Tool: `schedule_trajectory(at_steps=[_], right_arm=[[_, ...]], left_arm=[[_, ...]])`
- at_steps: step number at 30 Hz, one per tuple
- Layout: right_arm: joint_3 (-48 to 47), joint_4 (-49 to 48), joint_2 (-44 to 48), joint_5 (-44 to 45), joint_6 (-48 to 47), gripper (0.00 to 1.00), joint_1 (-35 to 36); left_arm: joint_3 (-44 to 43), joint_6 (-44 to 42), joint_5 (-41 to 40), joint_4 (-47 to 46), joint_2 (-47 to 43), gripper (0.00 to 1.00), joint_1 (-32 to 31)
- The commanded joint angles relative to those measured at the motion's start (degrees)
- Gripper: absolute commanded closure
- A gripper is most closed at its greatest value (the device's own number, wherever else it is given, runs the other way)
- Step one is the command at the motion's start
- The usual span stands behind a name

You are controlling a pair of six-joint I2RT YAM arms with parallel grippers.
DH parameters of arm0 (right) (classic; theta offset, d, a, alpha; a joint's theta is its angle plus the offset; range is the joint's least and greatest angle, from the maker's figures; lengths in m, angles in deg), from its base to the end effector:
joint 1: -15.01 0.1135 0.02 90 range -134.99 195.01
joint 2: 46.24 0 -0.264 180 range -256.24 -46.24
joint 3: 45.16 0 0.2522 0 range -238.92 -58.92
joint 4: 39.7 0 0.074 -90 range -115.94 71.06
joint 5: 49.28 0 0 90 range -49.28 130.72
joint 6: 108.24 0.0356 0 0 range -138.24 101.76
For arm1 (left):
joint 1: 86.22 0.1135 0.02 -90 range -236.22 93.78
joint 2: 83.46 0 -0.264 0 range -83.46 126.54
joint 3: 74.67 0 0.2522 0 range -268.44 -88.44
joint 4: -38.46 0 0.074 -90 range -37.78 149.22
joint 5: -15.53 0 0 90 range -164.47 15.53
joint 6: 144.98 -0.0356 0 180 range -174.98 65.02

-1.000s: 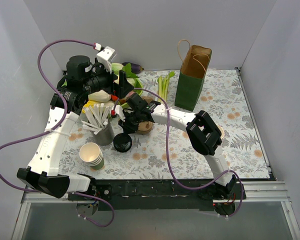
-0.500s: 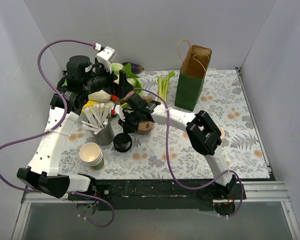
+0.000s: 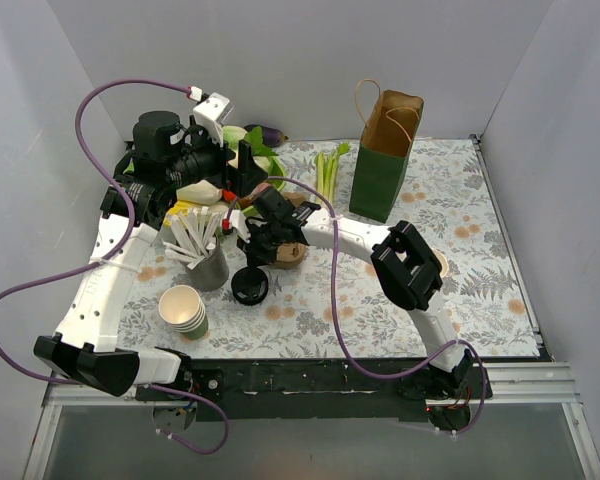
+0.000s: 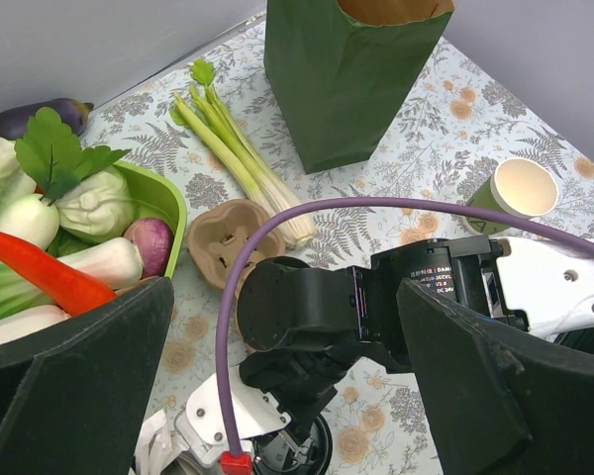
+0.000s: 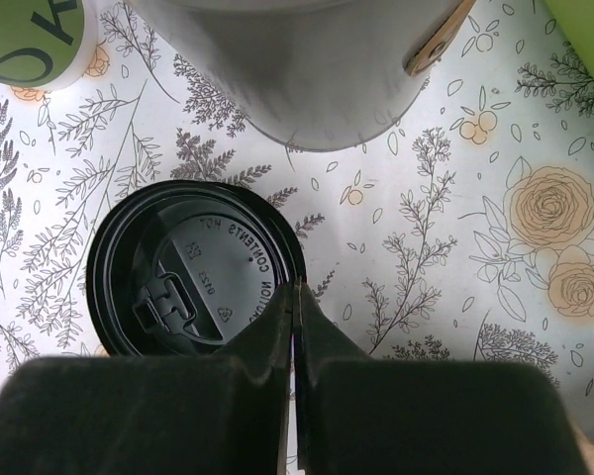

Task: Pack the takeout coffee

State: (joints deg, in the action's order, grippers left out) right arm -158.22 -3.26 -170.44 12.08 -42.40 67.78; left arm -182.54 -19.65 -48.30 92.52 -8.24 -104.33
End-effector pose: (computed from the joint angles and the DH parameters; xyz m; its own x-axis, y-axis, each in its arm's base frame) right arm 0.2810 0.3979 0.2054 -0.0414 -0.6483 -0.7603 -0.9989 0.0090 0.0468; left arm 0.2457 -0.0969 0.4662 -0.6701 -0.3269 -0.6664 0.3453 0.6574 -0.6697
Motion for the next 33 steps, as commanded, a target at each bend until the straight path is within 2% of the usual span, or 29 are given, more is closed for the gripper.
schedule_trajectory(at_steps=[1,10,18,20,22,23,26,28,33], right_arm=[[-2.9,1.1,-0.8,-2.5,0.6,0.99,-0.3],[-0.7,1.8,9.7,-6.2,1.7,0.99,-1.5],[3.9,3.0,16.5,-9.6,-2.5,0.99,-1.4],[8.0,1.1,19.7,-9.3,-4.0,0.99,-1.3],[9.9,1.2,22.1,-8.0,-9.7,0.99,-1.2],[13.8,0.1,25.9,-7.1,-11.3,0.99,-1.2],[25.8,-8.2,35.0,-3.2,-15.6,0.99,-1.3],[30.0,-11.9,39.0,-0.8,-17.7,0.99,-1.3],[37.3,-10.3,47.0,2.5,-19.2,0.99,-1.3]], left_arm=[[0.7,-0.5,-0.4,-0.1,-0.9,0.02,0.2],[1.4,-1.2,-0.9,0.0,-1.5,0.02,0.2],[1.9,-1.1,-0.8,-0.2,-1.7,0.02,0.2],[1.6,-1.2,-0.8,0.0,-1.6,0.02,0.2],[1.6,-1.4,-0.9,0.5,-1.8,0.02,0.2],[2.2,-1.8,-0.9,0.7,-2.1,0.02,0.2],[3.7,-3.2,-0.7,1.5,-3.4,0.02,0.2],[6.9,-4.5,1.2,1.6,-5.3,0.02,0.3],[11.5,-6.9,8.0,2.9,-7.3,0.02,0.1]])
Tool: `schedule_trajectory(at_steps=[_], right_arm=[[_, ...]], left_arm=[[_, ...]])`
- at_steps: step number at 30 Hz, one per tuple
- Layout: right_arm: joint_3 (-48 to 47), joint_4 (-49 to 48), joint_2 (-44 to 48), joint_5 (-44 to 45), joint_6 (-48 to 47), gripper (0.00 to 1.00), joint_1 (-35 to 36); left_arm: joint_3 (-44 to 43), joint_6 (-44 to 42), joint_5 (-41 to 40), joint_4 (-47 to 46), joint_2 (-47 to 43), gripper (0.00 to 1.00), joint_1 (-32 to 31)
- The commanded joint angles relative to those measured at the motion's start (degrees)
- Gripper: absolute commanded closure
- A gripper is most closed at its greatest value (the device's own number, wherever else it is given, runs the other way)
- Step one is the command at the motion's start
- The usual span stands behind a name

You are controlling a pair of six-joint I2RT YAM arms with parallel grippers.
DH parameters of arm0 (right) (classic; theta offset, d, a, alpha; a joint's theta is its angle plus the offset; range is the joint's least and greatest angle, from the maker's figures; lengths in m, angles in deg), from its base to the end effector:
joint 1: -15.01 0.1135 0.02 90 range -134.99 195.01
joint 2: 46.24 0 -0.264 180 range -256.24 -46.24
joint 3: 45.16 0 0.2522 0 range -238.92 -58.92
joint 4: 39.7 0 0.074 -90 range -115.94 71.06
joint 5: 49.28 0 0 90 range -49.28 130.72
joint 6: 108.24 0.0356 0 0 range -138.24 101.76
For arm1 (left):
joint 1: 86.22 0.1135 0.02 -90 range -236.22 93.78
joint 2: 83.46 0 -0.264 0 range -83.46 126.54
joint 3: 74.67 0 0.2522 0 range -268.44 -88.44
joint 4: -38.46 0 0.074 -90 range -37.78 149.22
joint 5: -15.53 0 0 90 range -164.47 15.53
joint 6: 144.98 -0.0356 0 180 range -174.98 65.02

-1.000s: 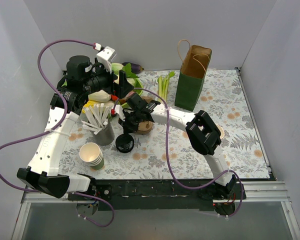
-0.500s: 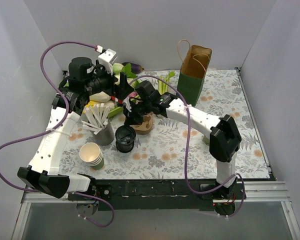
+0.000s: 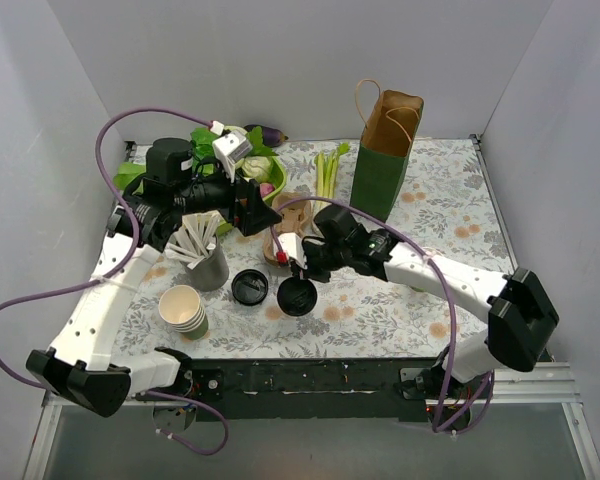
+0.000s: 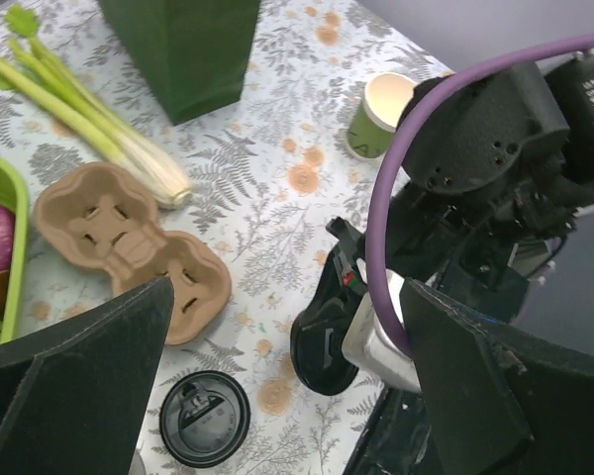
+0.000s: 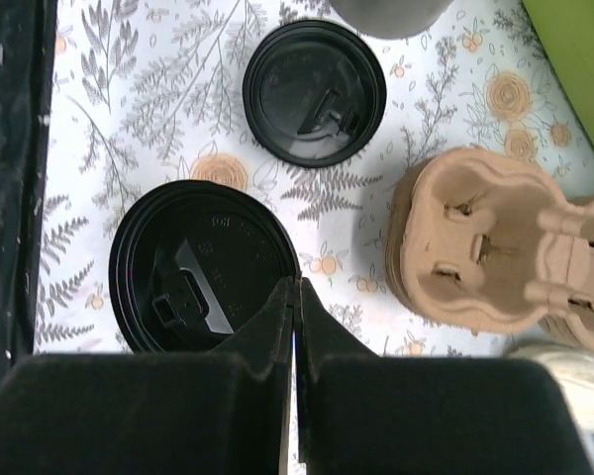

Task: Pack the takeout coffee

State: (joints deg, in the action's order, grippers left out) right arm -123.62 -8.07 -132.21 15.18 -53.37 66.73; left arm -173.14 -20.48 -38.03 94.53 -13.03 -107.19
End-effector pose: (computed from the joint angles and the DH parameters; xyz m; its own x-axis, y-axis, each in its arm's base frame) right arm 0.1947 0.2715 0.2769 0.2070 -0.5758 -0.7909 -0.9737 -0.0427 -0.2237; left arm 0.2210 -0.1073 0.4326 -0.8020 -0.1806 -0.5694 0.3922 0.5597 -0.7300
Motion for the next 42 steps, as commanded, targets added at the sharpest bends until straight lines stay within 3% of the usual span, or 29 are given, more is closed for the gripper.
schedule_trajectory(at_steps=[1,7,13,23,25,26,30,35,42], right_arm=[[3.9,-4.7,9.7,-0.6,-8.7,0.99,-0.2],[11.9,-0.5,13.6,-0.7,-7.1,0.99,-1.3],[13.7,4.6,11.2,-1.1,-5.1,0.99,-5.2],[20.8,10.5,15.1,-0.6,-6.1,0.99,-8.0],[21.4,11.4,15.0,1.5,-6.1,0.87,-9.2],[20.9,13.2,14.8,2.0,-6.1,0.73,-9.9],[13.3,20.5,14.5,3.6,-2.5,0.55,-15.2],[2.0,29.4,18.0,11.9,3.0,0.52,-19.8],[4.2,37.1,26.7,21.8,6.0,0.49,-24.9]], left_arm=[[1.7,-5.9,-1.7,1.2,-1.9,0.02,3.0],[-0.5,-4.7,1.3,0.9,3.8,0.04,2.3],[-1.3,-4.6,2.0,-0.6,8.6,0.05,0.1],[-3.6,-0.1,3.4,-4.1,12.9,0.05,0.1],[-3.8,0.8,3.5,-4.8,13.2,0.05,0.1],[-3.8,1.1,3.7,-4.9,13.4,0.05,0.1],[-4.0,1.4,3.7,-5.3,13.3,0.05,0.1],[-3.9,1.8,3.9,-6.2,12.8,0.05,0.1],[-4.3,3.0,4.1,-7.8,12.9,0.05,0.1]])
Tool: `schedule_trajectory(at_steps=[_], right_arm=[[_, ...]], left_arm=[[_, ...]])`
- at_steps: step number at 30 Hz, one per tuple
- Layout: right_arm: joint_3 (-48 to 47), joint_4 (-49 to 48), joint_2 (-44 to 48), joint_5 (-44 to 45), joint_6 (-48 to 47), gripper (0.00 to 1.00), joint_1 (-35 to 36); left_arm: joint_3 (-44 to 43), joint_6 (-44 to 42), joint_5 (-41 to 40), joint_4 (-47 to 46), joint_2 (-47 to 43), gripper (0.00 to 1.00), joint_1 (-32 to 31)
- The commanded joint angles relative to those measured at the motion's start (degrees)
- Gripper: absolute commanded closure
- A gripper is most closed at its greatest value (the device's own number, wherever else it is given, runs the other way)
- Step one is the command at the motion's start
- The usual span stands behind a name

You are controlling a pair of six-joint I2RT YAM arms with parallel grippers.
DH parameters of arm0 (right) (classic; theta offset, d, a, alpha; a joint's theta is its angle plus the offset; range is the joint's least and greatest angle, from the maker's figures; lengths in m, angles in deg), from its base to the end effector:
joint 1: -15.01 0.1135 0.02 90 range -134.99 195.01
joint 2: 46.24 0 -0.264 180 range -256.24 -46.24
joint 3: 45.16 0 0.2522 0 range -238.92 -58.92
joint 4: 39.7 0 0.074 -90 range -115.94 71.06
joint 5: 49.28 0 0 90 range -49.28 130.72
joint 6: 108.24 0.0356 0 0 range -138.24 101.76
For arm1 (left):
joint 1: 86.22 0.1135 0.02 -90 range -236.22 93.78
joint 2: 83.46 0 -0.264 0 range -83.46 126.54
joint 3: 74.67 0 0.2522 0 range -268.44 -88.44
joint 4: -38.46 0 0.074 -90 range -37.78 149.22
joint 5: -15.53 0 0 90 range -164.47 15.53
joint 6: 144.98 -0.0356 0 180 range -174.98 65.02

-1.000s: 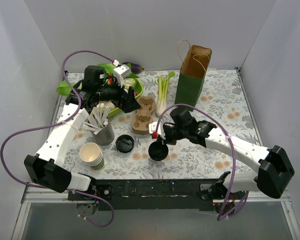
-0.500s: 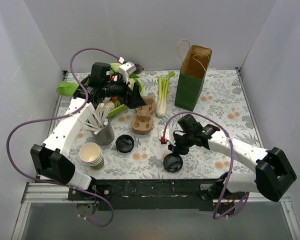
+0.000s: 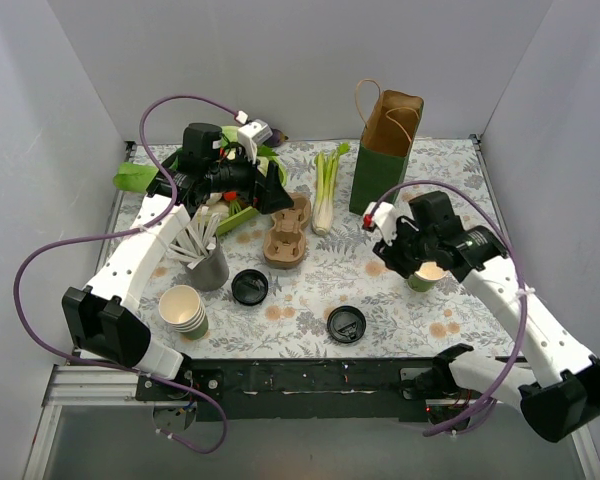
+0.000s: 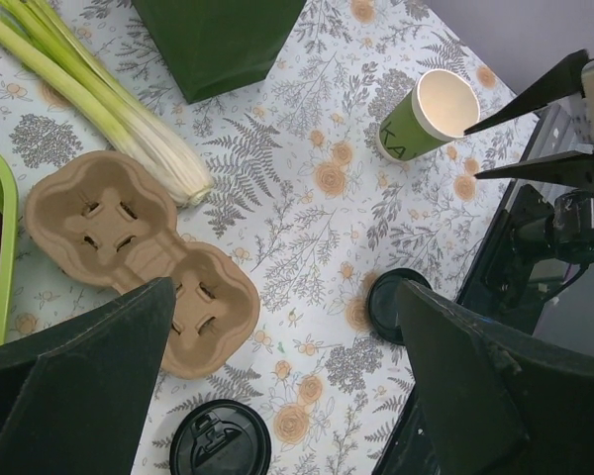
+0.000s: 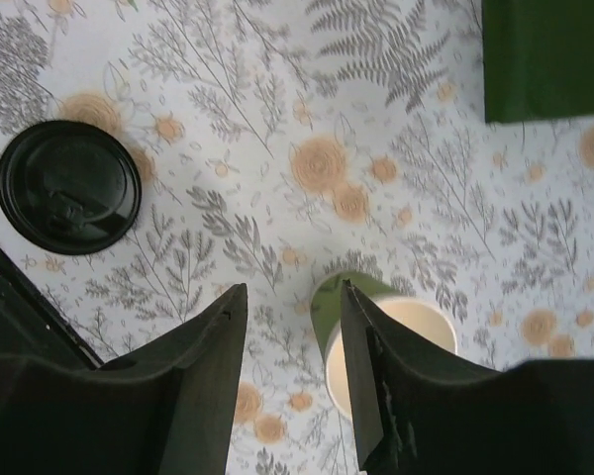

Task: Pack the takeout coffee

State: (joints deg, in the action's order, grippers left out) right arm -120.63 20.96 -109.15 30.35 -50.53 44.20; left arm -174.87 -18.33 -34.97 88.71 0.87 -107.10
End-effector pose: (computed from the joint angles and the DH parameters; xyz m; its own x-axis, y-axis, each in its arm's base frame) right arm 0.1878 0.1123 0.3222 -0.2370 -0.7343 -0.6361 -0.8414 0.4825 -0.2435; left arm 0.2911 -0.1353 0.3879 -0.8802 -0.1572 -0.4477 0.2992 0.5484 -0.7808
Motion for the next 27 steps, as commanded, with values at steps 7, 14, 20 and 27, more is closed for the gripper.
schedule_trajectory(at_steps=[7,14,20,27], right_arm=[[3.3,8.3,3.4,7.8,6.1,0.47,-10.5],[5.8,5.5,-0.3,8.1,7.2,0.46,-11.8],[7.2,2.9,-3.7,7.4,5.6,0.54,-13.5],[3.1,4.3,-6.8,1.9,3.3,0.84,-13.7]], left_arm=[[-2.8,1.8,1.5,-2.8,-0.9,0.05,0.0],[-3.1,2.5,1.8,-3.2,-0.8,0.05,-0.1],[-3.4,2.3,0.9,-2.9,-1.2,0.05,-0.2],[-3.0,1.7,-0.1,-2.4,-2.2,0.04,-0.1]])
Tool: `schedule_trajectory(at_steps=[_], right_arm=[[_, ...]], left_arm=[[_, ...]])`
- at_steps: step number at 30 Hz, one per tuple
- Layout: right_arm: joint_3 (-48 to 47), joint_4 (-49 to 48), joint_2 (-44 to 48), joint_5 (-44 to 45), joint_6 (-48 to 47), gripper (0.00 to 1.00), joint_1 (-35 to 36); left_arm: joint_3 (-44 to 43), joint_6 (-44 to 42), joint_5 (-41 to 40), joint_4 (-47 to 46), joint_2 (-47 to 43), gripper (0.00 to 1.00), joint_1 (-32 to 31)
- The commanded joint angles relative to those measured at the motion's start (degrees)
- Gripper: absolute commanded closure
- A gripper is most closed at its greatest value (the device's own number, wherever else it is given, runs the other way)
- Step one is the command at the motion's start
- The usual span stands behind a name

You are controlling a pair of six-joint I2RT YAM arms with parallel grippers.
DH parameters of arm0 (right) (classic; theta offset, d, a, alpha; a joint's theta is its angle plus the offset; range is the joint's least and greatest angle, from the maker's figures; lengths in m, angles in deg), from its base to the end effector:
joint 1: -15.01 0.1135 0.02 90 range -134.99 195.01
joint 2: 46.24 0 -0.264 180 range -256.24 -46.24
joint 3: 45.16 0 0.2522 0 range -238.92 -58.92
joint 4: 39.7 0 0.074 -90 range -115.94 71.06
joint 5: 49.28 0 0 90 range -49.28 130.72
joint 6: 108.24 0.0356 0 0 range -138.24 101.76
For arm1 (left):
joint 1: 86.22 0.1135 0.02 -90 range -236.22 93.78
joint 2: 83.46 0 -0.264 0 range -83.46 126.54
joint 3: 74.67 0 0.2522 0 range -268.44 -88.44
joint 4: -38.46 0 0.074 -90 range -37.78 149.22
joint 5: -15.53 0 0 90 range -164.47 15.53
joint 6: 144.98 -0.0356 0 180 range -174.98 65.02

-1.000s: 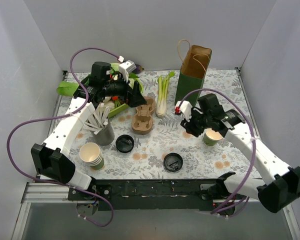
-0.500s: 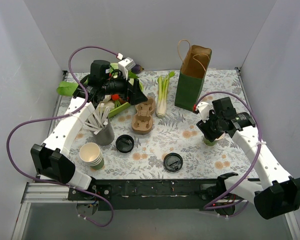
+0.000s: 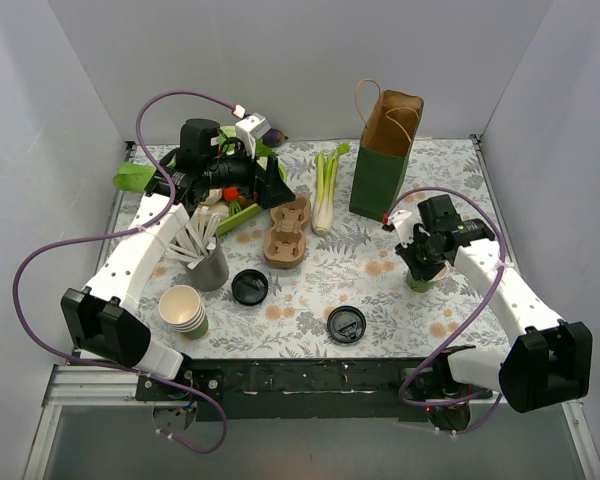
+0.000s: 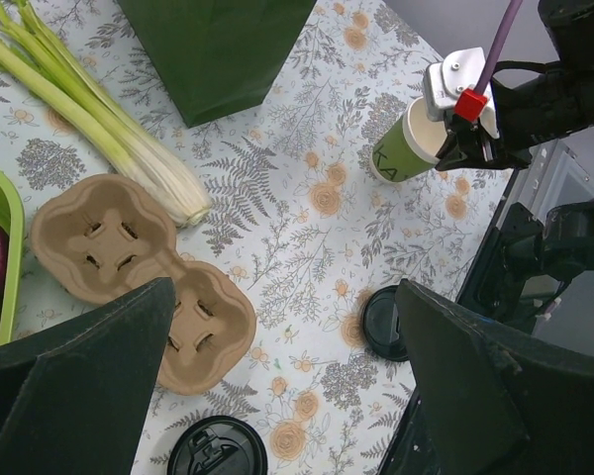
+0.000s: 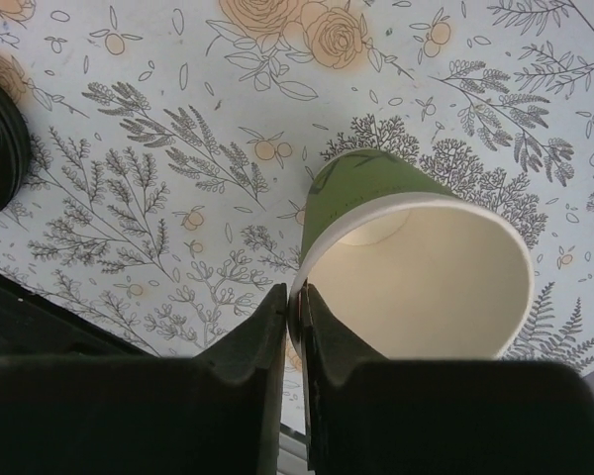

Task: Pack the takeout coffee

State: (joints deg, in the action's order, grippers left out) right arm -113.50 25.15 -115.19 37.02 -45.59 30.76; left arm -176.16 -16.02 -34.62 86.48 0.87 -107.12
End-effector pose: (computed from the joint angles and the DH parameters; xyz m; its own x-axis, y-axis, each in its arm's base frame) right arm 0.2139 0.0627 0.2576 -0.6414 -0.6572 -0.3959 -0.6657 0.7332 -0.1387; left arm 0.2926 -0.1361 0.3986 -0.8679 -0.1853 -0.4608 0.3112 0.5202 -0.7953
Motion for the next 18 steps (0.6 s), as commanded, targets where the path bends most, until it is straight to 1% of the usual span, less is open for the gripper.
schedule_trajectory(at_steps=[1,4,9,11,12,16,18], right_arm=[[-4.9,0.5,-1.1,-6.0,-2.0,0.87,-0.2],[-7.4,1.9,-2.4,-10.6,-4.2,0.93,0.3],[-10.1,2.3,-4.9,-13.6,-7.4,0.96,4.9],[-10.3,1.4,-5.8,-12.4,-8.4,0.96,9.9],[-10.2,0.2,-5.9,-11.4,-8.9,0.96,13.5],[-9.7,-2.8,-7.6,-9.5,-10.1,0.96,19.9],[-9.7,-3.9,-8.2,-8.1,-10.8,0.96,21.7]], left_arm=[[-1.7,-0.6,-0.5,-0.1,-2.2,0.04,-0.2],[-1.5,-0.8,-0.6,-0.1,-2.4,0.04,-0.2],[-1.7,-1.0,-0.7,-0.1,-2.3,0.04,-0.2],[-1.8,-1.3,-0.8,0.2,-2.4,0.04,-0.2],[-1.8,-1.3,-1.0,0.1,-2.4,0.04,-0.2],[-1.6,-1.6,-1.7,0.4,-3.0,0.04,-0.2],[-1.4,-1.8,-1.9,0.5,-3.2,0.04,-0.1]])
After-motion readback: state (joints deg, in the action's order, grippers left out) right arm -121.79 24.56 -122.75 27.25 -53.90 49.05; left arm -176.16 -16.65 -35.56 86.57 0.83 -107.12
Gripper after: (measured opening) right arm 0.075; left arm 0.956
